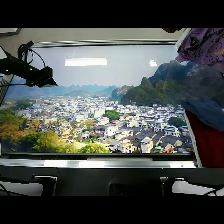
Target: Fold the clothes and pants, and hang the long-sleeved shirts on hangers.
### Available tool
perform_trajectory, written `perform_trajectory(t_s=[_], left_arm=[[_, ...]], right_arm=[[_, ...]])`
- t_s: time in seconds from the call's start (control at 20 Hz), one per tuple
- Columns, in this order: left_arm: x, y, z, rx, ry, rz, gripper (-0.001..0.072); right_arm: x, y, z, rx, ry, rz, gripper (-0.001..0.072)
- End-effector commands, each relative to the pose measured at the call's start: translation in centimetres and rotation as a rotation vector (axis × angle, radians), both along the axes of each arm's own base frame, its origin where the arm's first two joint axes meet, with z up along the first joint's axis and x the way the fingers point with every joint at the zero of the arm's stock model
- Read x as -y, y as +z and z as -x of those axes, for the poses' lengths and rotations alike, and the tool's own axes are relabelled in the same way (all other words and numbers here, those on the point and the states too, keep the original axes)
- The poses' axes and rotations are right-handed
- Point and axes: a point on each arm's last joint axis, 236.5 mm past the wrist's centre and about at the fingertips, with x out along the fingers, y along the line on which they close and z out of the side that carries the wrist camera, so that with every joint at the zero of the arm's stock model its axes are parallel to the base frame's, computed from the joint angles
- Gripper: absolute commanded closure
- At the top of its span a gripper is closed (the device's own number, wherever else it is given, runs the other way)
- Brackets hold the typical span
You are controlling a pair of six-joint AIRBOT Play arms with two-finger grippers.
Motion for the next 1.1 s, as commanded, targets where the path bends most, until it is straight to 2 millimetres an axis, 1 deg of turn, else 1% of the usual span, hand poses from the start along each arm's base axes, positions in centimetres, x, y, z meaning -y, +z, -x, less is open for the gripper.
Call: perform_trajectory(t_s=[0.0, 0.15, 0.4, 0.7, 0.85, 1.05], left_arm=[[0.0, 0.0, 0.1, -0.004, -0.003, -0.001, 0.0683], [0.0, 0.0, 0.1, -0.004, -0.003, -0.001, 0.0683], [0.0, -0.1, 0.1, -0.005, -0.003, -0.001, 0.0683], [0.0, -0.1, 0.1, -0.006, -0.003, -0.001, 0.0683], [0.0, -0.1, 0.1, -0.006, -0.003, -0.001, 0.0682], [0.0, -0.1, 0.1, -0.006, -0.003, -0.001, 0.0682]], right_arm=[[-0.3, -2.1, 2.6, -0.088, 0.011, 0.004, 0.0685], [-0.5, -3.6, 5.0, -0.177, 0.01, 0.009, 0.0685], [-1.1, -5.9, 7.6, -0.288, 0.016, -0.013, 0.0685], [-1.5, -7.6, 10.0, -0.4, 0.026, -0.029, 0.0684], [-1.8, -8.3, 10.8, -0.431, 0.029, -0.043, 0.0685], [-1.3, -8.6, 11.7, -0.475, 0.039, -0.017, 0.0685]])
